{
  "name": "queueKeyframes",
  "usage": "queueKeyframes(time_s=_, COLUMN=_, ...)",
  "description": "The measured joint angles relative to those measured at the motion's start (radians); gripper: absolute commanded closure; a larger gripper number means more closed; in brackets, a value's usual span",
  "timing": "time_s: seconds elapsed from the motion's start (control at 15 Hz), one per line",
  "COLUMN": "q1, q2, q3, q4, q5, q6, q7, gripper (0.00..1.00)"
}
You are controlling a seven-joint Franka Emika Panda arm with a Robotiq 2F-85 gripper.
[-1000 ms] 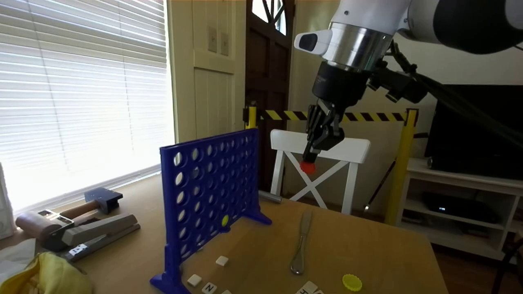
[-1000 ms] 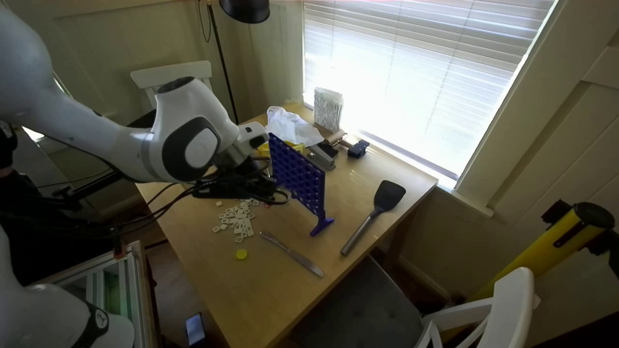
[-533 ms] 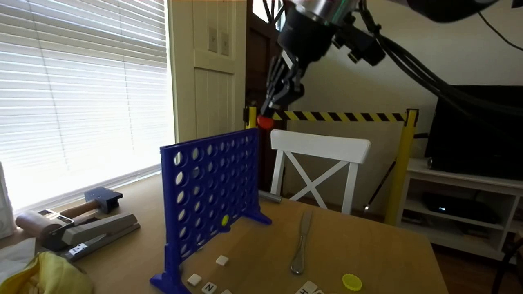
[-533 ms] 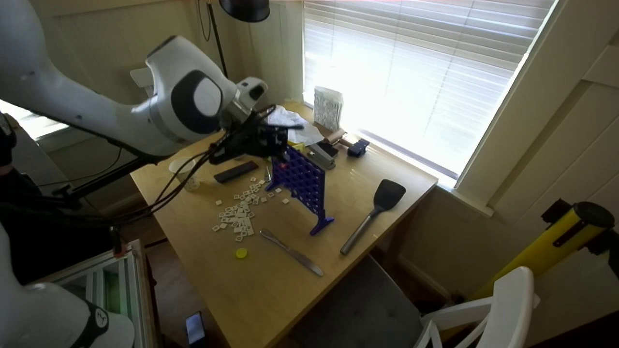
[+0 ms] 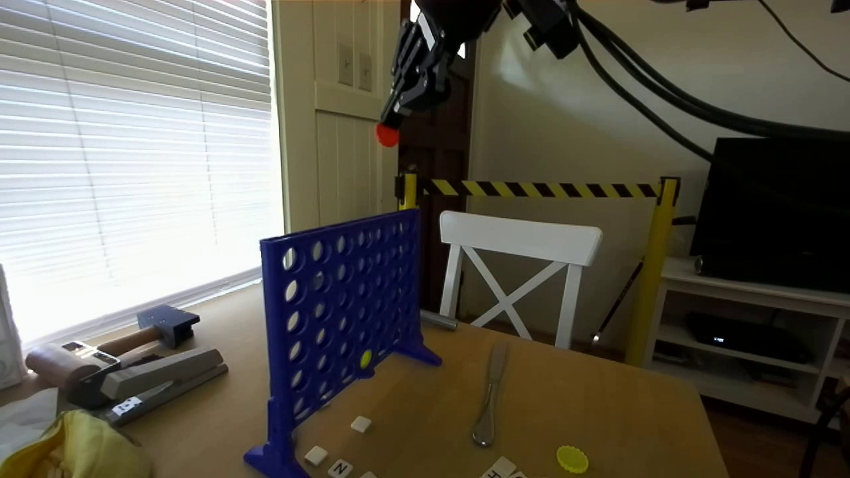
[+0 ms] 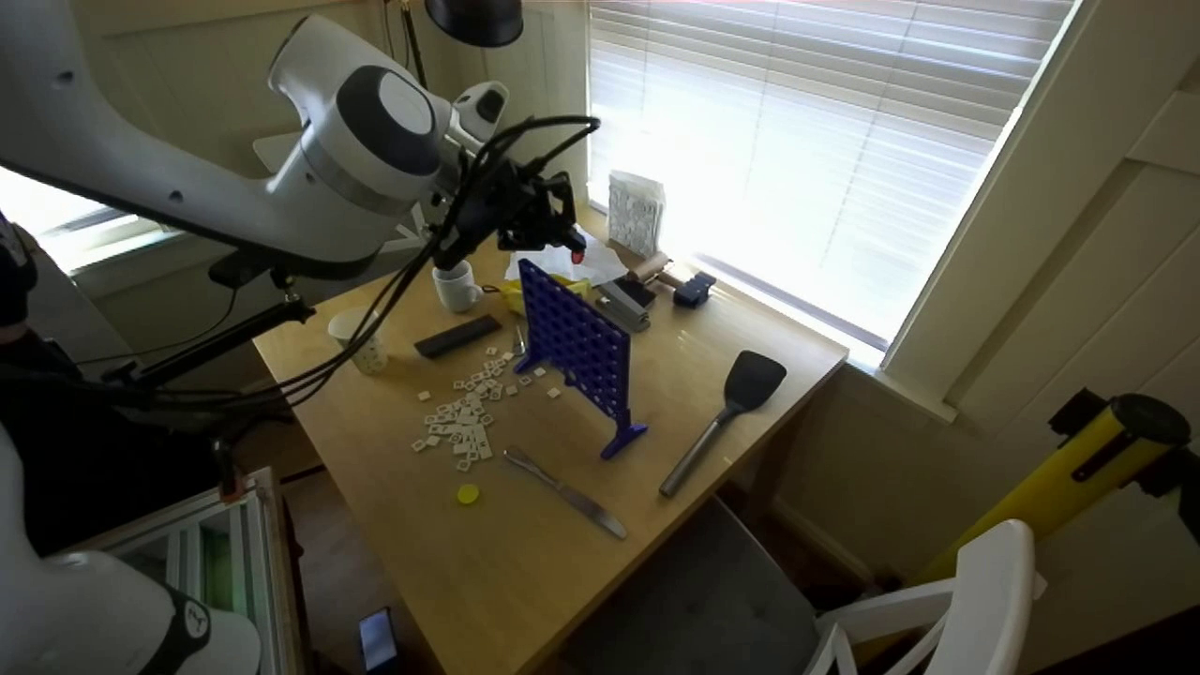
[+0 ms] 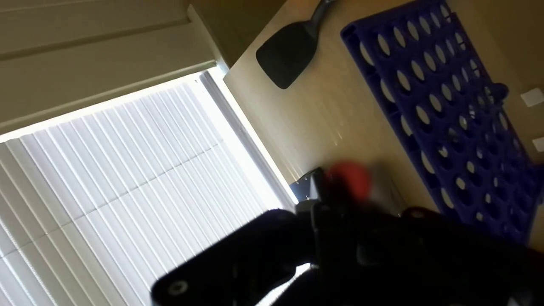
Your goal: Put the blue ring in the blue rack
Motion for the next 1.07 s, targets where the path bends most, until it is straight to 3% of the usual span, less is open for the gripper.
queueKeyframes(time_s=0.2, q1=0.000, q2=0.000, q3=0.000, q4=0.000, q5=-0.012, q6=-0.010, q7=0.000, gripper=0.99)
queueKeyframes(time_s=0.4, q1=-0.014, q2=0.000, q3=0.000, q4=0.006, q5=-0.112, q6=-0.021, q7=0.006, gripper=0.99)
queueKeyframes(time_s=0.67, q1=-0.035, q2=0.000, q3=0.000, q4=0.008, q5=-0.313, q6=0.001, q7=0.057, gripper=0.99)
queueKeyframes(time_s=1.07, q1=-0.040, q2=0.016, q3=-0.003, q4=0.008, q5=-0.618, q6=0.072, q7=0.257, gripper=0.99)
